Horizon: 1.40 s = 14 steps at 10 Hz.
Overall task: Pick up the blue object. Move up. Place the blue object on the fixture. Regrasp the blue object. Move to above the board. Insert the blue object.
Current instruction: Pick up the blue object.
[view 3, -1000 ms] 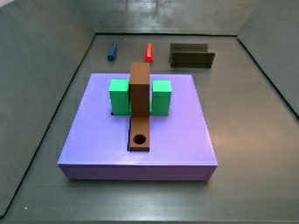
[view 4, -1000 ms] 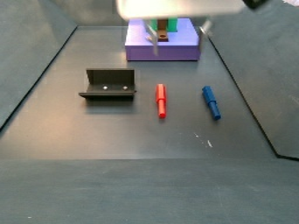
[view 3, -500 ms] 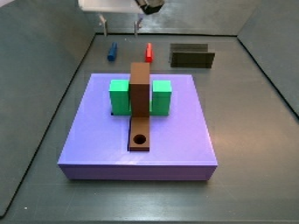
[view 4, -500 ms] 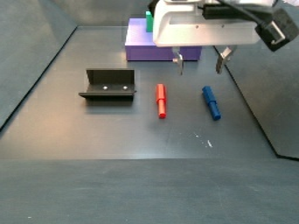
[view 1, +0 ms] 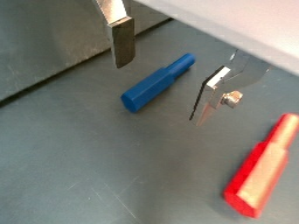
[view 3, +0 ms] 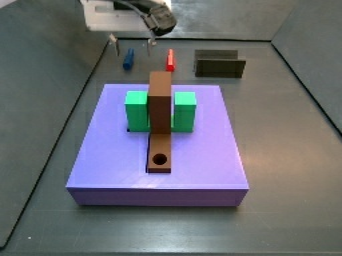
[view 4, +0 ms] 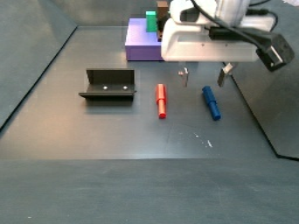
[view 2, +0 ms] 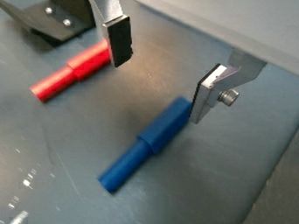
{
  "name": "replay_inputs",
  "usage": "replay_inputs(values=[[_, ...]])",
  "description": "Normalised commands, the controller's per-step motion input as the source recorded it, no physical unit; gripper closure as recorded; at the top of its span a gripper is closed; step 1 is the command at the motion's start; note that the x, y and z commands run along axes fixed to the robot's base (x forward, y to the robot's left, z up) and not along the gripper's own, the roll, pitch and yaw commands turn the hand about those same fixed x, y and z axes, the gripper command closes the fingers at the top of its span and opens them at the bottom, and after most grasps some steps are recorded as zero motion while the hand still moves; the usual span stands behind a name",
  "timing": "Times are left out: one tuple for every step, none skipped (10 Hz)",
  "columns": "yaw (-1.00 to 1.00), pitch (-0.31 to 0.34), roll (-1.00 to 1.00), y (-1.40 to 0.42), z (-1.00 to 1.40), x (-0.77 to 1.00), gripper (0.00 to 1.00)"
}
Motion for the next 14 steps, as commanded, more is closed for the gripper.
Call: replay_inputs(values=[[0.00,-0.194,-0.11,0.00,-0.28,-0.12,0.00],[0.01,-0.187,-0.14,0.00,-0.21,-0.02,0.00],[0.01,-0.191,-0.15,0.00,-0.20,-0.06,0.00],[0.01,-0.179,-0.15,0.00,-0.12,-0.10,0.00],[0.03,-0.200,-0.14,-0.05,-0.17,-0.15,0.00],[0.04,-0.207,-0.14,-0.05,-0.21,-0.23,0.00],[0.03,-0.203,-0.14,-0.02,-0.17,-0.22,0.00],[0.04,-0.203,-0.16,0.00,-0.16,-0.14,0.00],[0.03,-0.234,-0.18,0.00,-0.23,-0.17,0.00],[0.02,-0.229,-0.18,0.00,-0.21,-0.12,0.00],[0.01,-0.207,-0.16,0.00,-0.24,-0.10,0.00],[0.01,-0.219,-0.16,0.00,-0.31,-0.08,0.00],[0.02,-0.211,-0.17,0.00,-0.27,-0.06,0.00],[0.01,-0.169,-0.15,0.00,-0.21,-0.03,0.00]])
